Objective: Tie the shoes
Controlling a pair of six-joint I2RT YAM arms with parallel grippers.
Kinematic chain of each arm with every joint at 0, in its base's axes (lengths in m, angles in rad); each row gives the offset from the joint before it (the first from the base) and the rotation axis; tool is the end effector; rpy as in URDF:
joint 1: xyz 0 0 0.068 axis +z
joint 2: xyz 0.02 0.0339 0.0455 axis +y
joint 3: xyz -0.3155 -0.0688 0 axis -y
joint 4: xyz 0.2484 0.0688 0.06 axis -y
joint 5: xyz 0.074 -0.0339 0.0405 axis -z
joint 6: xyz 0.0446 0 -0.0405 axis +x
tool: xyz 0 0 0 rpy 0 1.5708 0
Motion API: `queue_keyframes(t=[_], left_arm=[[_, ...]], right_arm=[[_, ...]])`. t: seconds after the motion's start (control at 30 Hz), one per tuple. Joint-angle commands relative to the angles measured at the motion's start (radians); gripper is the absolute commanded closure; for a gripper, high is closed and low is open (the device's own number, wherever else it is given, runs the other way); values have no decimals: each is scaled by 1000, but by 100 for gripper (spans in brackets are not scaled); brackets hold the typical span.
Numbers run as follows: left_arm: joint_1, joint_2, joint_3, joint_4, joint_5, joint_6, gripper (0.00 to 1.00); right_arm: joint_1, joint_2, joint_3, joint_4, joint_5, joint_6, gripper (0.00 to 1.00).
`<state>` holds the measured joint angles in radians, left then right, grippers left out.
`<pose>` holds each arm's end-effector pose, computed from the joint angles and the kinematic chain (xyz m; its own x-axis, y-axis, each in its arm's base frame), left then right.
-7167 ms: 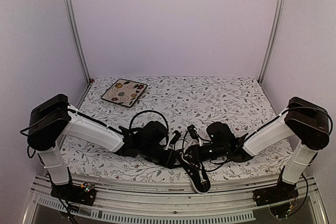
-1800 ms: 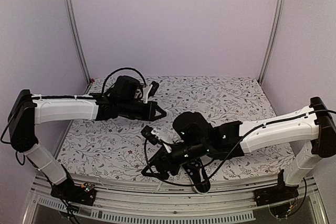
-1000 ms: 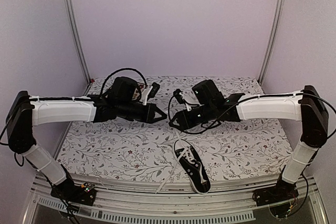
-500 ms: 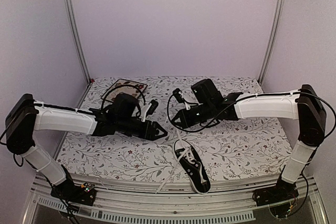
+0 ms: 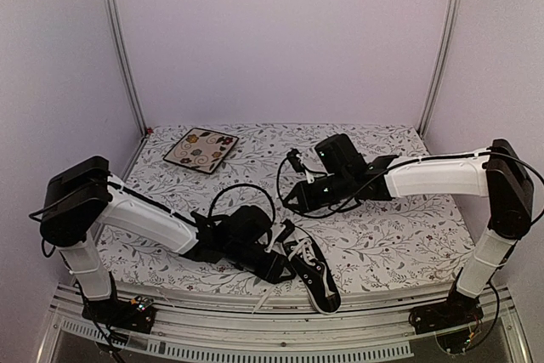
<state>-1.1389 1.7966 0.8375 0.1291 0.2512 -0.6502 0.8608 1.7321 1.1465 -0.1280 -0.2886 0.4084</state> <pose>0.1413 -0.3329 0.1656 -0.8209 0.3802 -0.4261 0.5691 0.6071 -0.5545 0.2505 0.3109 0.2612 -0.7360 -0.2722 -0.6198 -0.6265 0.6209 0.4712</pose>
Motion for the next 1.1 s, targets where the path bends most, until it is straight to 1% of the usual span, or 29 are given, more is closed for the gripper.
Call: queue_keyframes(t=[0.0,0.07,0.13,0.2,0.23,0.27,0.33,0.4,0.57,0.63,0.77,0.93,1.07], left_arm=[[-31,31,54,-59,-75,-11,55],[-34,41,60,-65,-82,-11,58],[-36,54,72,-70,-82,-9,67],[-42,65,84,-89,-106,-9,83],[-45,67,87,-106,-134,-17,93],[-47,61,87,-125,-175,-29,100],[-49,30,69,-153,-250,-51,100],[-48,-1,45,-162,-279,-64,100],[-54,-92,-36,-137,-261,-80,100],[-57,-138,-88,-101,-221,-71,100],[-70,-222,-179,-38,-83,-15,100],[-116,-286,-214,-59,47,39,100],[-153,-316,-223,-106,92,50,100]], right_arm=[[-5,-39,-19,35,-4,19,98],[-6,-40,-22,36,-4,22,98],[-5,-45,-25,37,5,25,98],[-5,-59,-31,36,28,34,98],[-7,-70,-36,36,45,40,98],[-10,-81,-42,34,61,48,98],[-21,-109,-55,20,98,66,98],[-45,-143,-78,-1,132,94,98],[-133,-268,-166,-90,227,141,98],[-191,-321,-211,-127,247,148,98],[-312,-437,-294,-185,258,152,98],[-383,-533,-316,-280,312,143,98],[-440,-579,-334,-337,345,138,98]])
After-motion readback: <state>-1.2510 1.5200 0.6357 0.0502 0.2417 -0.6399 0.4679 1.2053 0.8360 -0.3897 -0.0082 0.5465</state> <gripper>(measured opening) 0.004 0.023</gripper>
